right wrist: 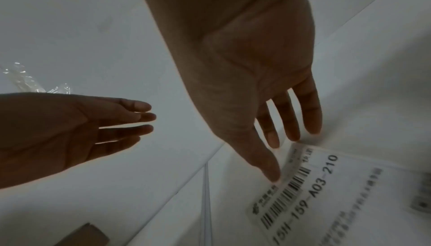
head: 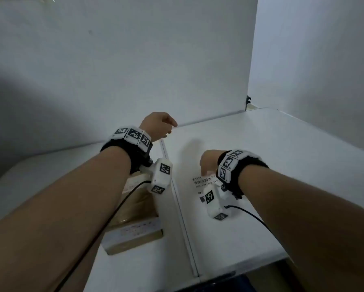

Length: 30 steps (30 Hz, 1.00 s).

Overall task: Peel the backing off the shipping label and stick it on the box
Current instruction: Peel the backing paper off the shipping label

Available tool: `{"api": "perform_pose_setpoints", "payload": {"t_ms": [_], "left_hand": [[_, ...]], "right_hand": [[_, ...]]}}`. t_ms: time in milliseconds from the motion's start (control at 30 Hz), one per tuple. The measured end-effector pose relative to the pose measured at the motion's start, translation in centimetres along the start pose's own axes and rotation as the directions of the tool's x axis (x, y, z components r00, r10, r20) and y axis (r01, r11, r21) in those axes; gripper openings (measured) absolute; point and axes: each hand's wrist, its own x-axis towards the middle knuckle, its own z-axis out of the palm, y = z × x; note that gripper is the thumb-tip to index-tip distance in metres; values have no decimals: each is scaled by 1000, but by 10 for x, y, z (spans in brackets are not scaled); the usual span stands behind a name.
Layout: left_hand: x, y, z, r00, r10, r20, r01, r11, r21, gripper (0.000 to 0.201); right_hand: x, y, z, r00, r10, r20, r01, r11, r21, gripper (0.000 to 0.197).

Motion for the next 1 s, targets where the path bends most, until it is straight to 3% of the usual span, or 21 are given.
{"api": "perform_pose_setpoints", "payload": {"t_ms": [33,67,133,200,300,367,500,600,667,767,1000], "left_hand": [[-3,-1,-2,1000,0,-8,0,1000,-7,23],[-7,-1,-4,1000,-4,-20,3,1000,-16,24],[-17,0,-6,1000,3,-25,-4,999,-35,26],[-27,0,-4,999,34,-13,-34,999,-37,25],[-43,-1,-4,998,68,7,-67,997,-36,22],[-49,-5,-6,998,60,9,-60,998,-33,22],[-57,-21,-23,998,10,-63,-15,997,-78,19],[-66,-31,-42,994,-15,-109,-2,988,-153,21],[-73,-34,-53,995,-29,-99,7,977,-213,25],[-84,-39,-63,996,-44,-80,23,970,-243,26],[-110,-48,-80,995,-72,-73,47,952,-303,17]], "right_hand": [[-12,2,1,998,59,-33,-59,998,4,43],[-60,-12,-11,991,122,-52,-122,992,-8,39],[-191,-60,-42,991,118,-62,-110,988,110,25],[-233,-73,-46,984,138,-116,-106,964,243,36],[-244,-82,-47,957,245,-158,-169,908,382,24],[-251,-90,-55,936,253,-243,-121,883,454,27],[-261,-109,-82,866,251,-433,188,638,747,23],[-271,-130,-101,829,235,-507,330,525,785,21],[-277,-147,-115,790,197,-580,403,547,734,24],[-280,-170,-127,730,126,-671,424,688,590,27],[-285,-201,-137,716,50,-696,447,733,513,28]]}}
